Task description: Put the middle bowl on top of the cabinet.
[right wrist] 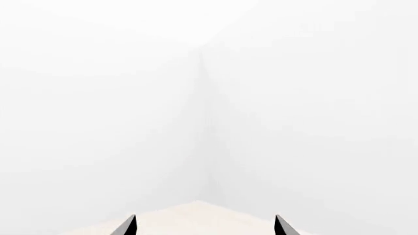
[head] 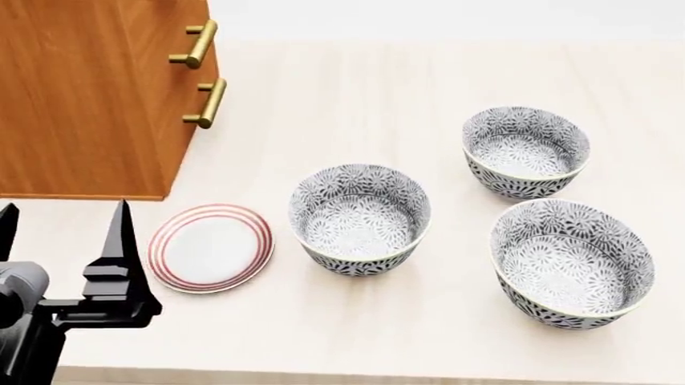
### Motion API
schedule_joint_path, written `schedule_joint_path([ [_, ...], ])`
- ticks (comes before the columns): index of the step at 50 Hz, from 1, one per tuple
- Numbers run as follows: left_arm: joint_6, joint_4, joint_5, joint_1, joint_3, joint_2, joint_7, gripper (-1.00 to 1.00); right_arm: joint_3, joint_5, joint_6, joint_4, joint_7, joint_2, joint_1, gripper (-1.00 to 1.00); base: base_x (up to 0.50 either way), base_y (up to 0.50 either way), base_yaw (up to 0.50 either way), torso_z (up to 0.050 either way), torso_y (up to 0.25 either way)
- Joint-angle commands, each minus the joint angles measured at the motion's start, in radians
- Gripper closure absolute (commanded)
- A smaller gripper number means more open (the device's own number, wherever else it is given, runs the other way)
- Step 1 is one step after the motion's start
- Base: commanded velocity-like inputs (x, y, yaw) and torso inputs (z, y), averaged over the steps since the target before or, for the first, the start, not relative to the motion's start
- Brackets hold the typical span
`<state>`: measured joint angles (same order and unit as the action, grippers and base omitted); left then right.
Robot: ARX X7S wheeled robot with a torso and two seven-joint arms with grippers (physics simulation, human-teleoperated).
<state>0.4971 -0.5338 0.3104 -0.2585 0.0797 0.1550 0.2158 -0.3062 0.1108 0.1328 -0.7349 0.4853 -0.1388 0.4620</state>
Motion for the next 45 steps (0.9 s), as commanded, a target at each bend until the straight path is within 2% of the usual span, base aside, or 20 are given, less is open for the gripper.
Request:
schedule_joint_path([
  [1,-0.002,0.000,0.013,0.001,0.004,0.005,0.009,-1.00,0.008,-0.020,-0.031,-0.012,0.018,-0.013,0.001,-1.00,0.00,0.14,0.00,0.000,0.000],
  [13,0.003,-0.005,0.030,-0.004,0.003,0.010,0.020,-1.00,0.010,0.016,0.013,0.002,0.018,-0.020,0.004,-1.00,0.04,0.02,0.00,0.000,0.000],
  [28,0.012,-0.008,0.044,-0.015,0.008,0.018,0.035,-1.00,0.014,0.014,-0.007,0.010,0.037,-0.030,-0.003,-1.00,0.48,0.00,0.00,0.000,0.000],
  [45,0.007,-0.010,0.055,-0.006,0.018,0.025,0.047,-1.00,0.015,0.003,-0.033,-0.011,0.053,-0.045,0.014,-1.00,0.00,0.03,0.00,0.000,0.000],
])
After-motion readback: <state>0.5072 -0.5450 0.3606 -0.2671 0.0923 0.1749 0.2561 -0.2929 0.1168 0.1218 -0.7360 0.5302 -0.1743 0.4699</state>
